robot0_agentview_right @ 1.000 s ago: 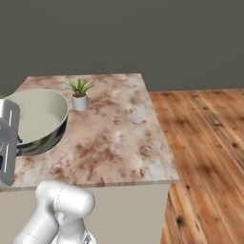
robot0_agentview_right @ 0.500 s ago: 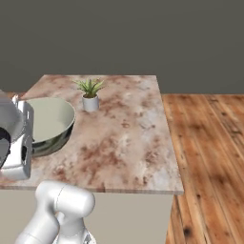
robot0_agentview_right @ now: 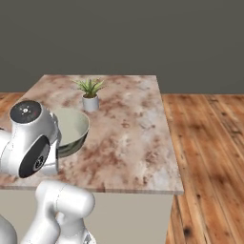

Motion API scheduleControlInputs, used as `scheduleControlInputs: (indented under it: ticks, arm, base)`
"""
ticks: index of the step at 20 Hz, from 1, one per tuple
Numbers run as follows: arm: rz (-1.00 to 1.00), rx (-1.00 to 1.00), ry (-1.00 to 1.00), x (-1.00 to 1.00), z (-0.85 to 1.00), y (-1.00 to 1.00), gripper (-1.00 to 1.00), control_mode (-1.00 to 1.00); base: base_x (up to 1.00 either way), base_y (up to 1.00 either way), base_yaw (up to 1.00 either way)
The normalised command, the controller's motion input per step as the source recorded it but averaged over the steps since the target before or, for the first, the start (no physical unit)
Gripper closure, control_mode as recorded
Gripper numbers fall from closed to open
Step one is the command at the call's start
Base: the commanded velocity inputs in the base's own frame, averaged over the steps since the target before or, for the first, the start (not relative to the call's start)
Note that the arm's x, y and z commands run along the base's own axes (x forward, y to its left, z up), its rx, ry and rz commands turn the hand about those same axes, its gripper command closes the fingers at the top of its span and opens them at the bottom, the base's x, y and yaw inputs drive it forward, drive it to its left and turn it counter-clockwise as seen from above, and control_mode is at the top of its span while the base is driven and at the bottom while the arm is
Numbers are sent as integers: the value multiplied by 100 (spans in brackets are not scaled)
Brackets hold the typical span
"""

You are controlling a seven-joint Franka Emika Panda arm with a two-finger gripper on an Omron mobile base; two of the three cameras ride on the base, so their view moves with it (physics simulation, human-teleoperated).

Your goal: Clear the mugs and bowl far away from the sink.

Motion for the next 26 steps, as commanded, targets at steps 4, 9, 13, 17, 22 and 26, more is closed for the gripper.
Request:
scheduleControlInputs:
  ticks: [4,9,13,17,22,26]
  arm:
    - [0,3,-10,67,-63,0,100,-100]
    - [0,1,0,65,-13,0,100,-100]
    - [0,0,-1,64,-21,0,100,-100]
    - [0,0,-8,61,-35,0,100,-100]
    - [0,0,-3,57,-42,0,100,-100]
    - [0,0,-5,57,-38,0,100,-100]
  base:
    - [0,0,0]
    - [0,0,0]
    - [0,0,0]
    - [0,0,0]
    - [0,0,0]
    - [0,0,0]
